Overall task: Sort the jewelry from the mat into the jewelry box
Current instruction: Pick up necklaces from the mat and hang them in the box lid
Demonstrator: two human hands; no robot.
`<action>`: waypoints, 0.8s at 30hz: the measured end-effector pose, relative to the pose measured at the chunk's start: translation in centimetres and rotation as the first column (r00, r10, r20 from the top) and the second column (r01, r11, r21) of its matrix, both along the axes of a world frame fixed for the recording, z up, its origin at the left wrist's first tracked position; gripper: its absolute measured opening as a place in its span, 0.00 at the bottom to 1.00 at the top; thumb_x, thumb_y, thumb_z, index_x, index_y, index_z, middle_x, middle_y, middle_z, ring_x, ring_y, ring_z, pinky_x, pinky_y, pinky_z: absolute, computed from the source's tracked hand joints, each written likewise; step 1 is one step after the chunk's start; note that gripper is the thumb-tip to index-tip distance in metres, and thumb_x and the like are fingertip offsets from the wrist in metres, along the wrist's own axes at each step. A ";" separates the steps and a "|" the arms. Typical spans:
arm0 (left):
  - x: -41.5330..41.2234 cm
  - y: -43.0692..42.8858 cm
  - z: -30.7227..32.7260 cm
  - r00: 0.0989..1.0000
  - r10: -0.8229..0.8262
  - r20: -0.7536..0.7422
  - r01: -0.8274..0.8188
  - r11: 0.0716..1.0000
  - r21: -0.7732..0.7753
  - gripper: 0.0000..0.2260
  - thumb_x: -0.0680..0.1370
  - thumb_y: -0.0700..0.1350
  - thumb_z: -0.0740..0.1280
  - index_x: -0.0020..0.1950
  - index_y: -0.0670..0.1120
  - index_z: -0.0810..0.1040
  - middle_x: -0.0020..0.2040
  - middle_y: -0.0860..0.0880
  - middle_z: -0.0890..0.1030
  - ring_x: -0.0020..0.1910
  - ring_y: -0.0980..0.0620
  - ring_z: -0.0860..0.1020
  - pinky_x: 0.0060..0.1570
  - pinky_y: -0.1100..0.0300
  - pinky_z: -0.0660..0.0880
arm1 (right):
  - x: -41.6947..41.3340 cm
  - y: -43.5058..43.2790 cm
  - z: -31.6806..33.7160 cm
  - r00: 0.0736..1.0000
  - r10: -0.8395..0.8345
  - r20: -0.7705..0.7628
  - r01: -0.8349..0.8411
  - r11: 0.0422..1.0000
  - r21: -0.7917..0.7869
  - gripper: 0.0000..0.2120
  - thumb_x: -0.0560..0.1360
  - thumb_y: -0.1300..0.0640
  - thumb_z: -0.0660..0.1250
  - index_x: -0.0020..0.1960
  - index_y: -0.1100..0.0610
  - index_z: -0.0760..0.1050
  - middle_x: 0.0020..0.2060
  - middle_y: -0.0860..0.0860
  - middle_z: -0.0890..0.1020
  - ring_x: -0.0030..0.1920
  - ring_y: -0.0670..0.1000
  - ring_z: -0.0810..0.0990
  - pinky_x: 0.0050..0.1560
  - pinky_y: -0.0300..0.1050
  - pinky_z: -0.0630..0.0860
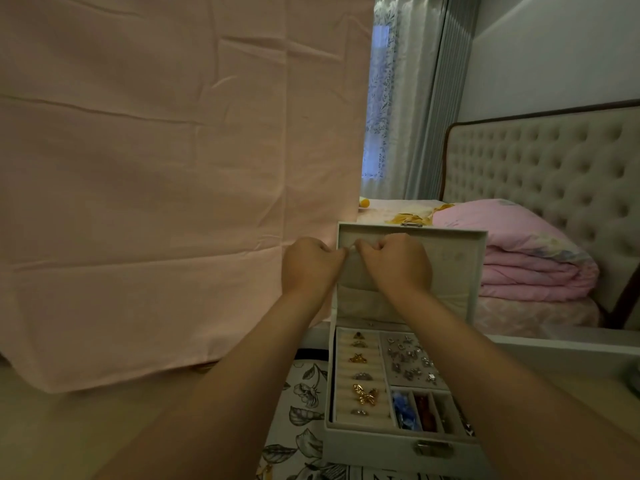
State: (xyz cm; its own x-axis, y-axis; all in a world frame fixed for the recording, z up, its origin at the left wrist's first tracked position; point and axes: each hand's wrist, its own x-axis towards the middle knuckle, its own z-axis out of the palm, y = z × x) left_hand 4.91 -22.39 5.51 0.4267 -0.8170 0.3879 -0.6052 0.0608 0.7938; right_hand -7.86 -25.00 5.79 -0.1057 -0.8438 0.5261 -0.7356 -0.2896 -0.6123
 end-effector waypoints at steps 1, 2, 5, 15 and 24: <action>0.0 0.1 -0.2 1.000 -0.002 0.013 0.002 1.000 0.024 0.20 0.73 0.54 0.72 0.27 0.43 0.76 0.25 0.45 0.76 0.29 0.45 0.78 0.32 0.54 0.74 | 0.0 0.0 -0.3 1.000 -0.002 0.002 0.002 1.000 0.014 0.23 0.75 0.43 0.69 0.27 0.54 0.72 0.25 0.48 0.74 0.30 0.51 0.75 0.30 0.41 0.63; 0.1 0.4 -0.3 1.000 -0.006 0.014 0.006 0.999 0.046 0.20 0.73 0.54 0.72 0.27 0.42 0.77 0.26 0.44 0.78 0.30 0.45 0.79 0.33 0.53 0.76 | -0.1 0.1 -0.4 1.000 0.000 -0.003 0.000 0.999 0.040 0.22 0.75 0.43 0.69 0.27 0.54 0.72 0.26 0.49 0.74 0.32 0.52 0.76 0.30 0.41 0.63; 0.3 1.0 -0.7 0.997 -0.063 -0.055 0.068 0.994 0.090 0.20 0.73 0.54 0.71 0.35 0.37 0.82 0.32 0.41 0.82 0.32 0.43 0.81 0.36 0.53 0.78 | -0.8 0.7 -0.9 0.998 0.049 -0.043 -0.043 0.989 0.139 0.22 0.76 0.44 0.68 0.27 0.54 0.72 0.26 0.49 0.74 0.31 0.52 0.75 0.30 0.41 0.64; -0.6 4.8 1.0 0.860 -0.449 -0.241 0.482 0.870 0.101 0.12 0.79 0.37 0.61 0.57 0.44 0.82 0.50 0.46 0.83 0.44 0.54 0.80 0.45 0.63 0.78 | -1.6 4.9 -1.1 0.708 0.362 0.606 -0.674 0.601 0.429 0.13 0.80 0.54 0.62 0.55 0.60 0.82 0.46 0.55 0.87 0.45 0.54 0.85 0.48 0.48 0.79; -0.9 5.0 -1.4 0.930 -0.366 -0.041 0.368 0.924 0.108 0.13 0.80 0.42 0.63 0.64 0.49 0.78 0.61 0.51 0.80 0.57 0.52 0.79 0.61 0.53 0.76 | -4.1 5.1 -1.2 0.866 0.407 0.289 -0.499 0.720 0.483 0.08 0.81 0.57 0.65 0.51 0.59 0.82 0.42 0.56 0.85 0.43 0.49 0.83 0.47 0.43 0.79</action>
State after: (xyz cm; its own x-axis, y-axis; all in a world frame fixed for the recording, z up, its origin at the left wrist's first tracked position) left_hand 4.04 -17.34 4.14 0.0957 -0.9555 0.2790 -0.5415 0.1852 0.8201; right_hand -12.00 -19.91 4.63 0.3238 -0.9461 -0.0029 -0.4857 -0.1637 -0.8587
